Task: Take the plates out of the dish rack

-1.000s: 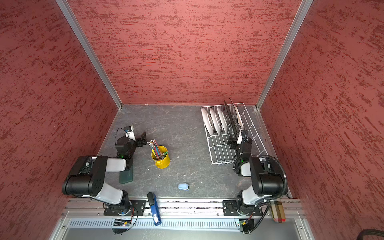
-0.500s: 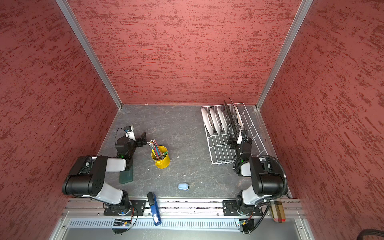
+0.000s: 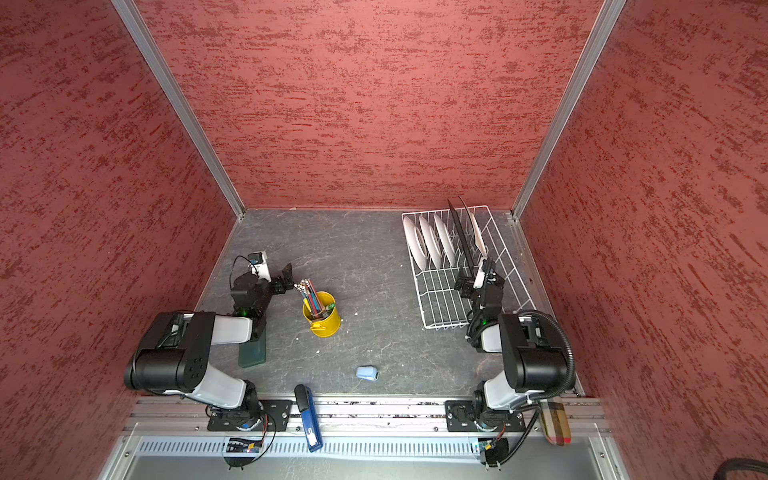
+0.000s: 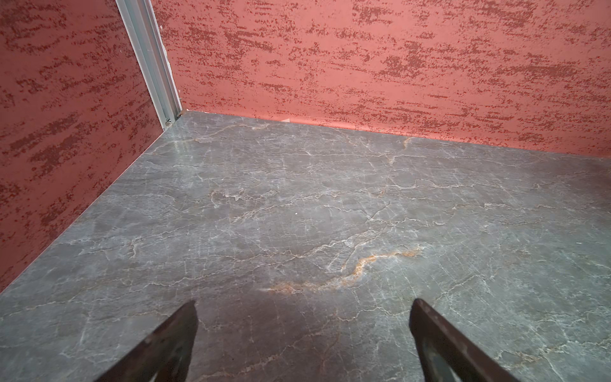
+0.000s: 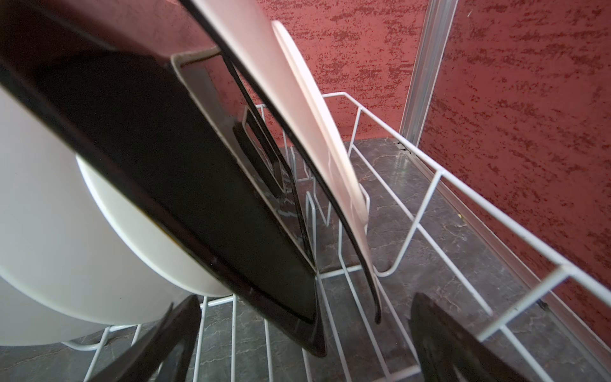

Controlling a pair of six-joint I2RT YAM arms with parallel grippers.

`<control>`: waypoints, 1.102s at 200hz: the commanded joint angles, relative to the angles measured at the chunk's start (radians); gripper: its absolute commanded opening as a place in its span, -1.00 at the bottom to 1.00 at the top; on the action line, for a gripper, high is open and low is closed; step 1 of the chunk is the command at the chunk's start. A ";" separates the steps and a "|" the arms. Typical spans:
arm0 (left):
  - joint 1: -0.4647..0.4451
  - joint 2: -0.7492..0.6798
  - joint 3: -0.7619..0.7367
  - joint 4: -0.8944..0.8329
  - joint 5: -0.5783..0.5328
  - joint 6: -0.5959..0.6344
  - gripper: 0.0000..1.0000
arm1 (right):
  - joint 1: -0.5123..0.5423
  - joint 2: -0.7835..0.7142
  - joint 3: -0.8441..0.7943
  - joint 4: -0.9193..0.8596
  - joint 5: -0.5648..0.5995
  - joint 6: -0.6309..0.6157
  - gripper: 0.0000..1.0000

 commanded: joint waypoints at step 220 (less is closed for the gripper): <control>-0.060 -0.340 0.209 -0.481 -0.171 -0.057 0.99 | -0.001 -0.341 -0.016 -0.244 0.008 -0.023 0.98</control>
